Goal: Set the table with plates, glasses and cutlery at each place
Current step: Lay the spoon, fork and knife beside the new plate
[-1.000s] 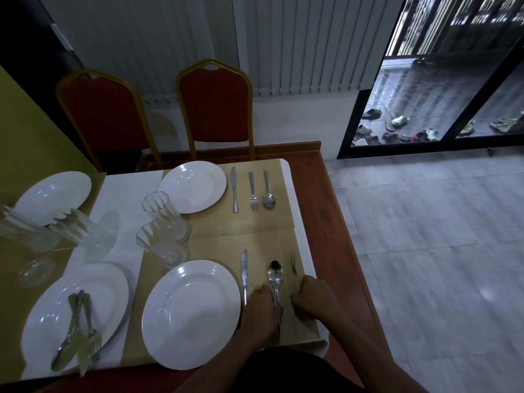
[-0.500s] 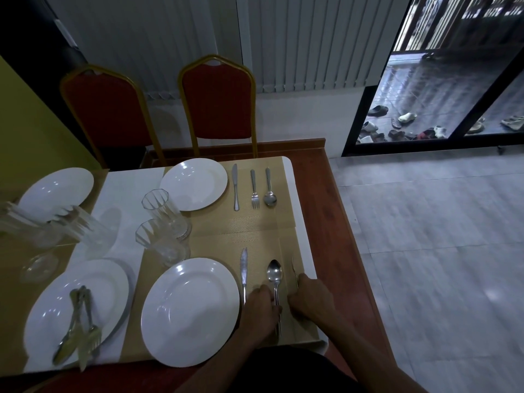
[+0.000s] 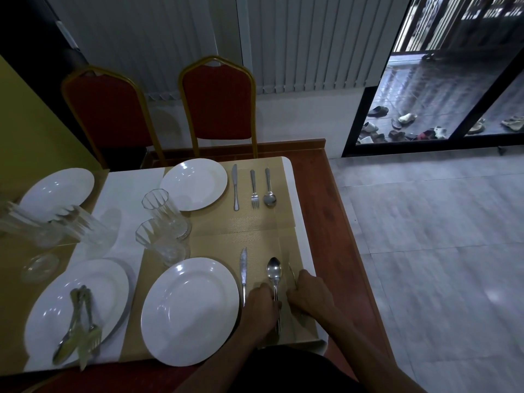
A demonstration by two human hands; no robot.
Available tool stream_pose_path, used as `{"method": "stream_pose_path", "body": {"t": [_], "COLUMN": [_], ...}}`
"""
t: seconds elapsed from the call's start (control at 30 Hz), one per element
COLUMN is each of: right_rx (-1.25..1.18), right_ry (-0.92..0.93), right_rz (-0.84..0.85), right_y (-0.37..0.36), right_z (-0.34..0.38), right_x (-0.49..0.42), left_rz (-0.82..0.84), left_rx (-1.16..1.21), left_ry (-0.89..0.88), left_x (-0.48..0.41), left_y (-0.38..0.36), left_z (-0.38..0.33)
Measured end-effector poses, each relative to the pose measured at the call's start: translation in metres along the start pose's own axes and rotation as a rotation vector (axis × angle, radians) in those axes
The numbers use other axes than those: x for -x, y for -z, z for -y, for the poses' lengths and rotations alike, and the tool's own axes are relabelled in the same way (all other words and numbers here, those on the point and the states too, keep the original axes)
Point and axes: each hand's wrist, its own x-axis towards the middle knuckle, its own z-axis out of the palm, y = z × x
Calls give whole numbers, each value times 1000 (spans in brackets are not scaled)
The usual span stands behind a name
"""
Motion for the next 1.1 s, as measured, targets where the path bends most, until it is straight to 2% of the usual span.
{"method": "stream_pose_path", "body": {"t": [0.13, 0.27, 0.57, 0.73, 1.1], "right_rx": [-61, -162, -336, -422, -375], "right_ry": [42, 80, -41, -65, -73], "right_rz": [-14, -135, -267, -316, -332], "right_y": [1, 10, 21, 24, 23], "right_z": [-1, 3, -12, -22, -33], "right_x": [1, 7, 15, 23, 32], "left_rz": [4, 0, 81, 86, 82], "left_rx": [-10, -24, -28, -70, -39], "left_ry": [12, 18, 61, -3, -37], "left_x": [0, -2, -6, -7, -2], "left_y": [-1, -4, -8, -11, -18], "left_z": [-3, -11, -30, -41, -33]}}
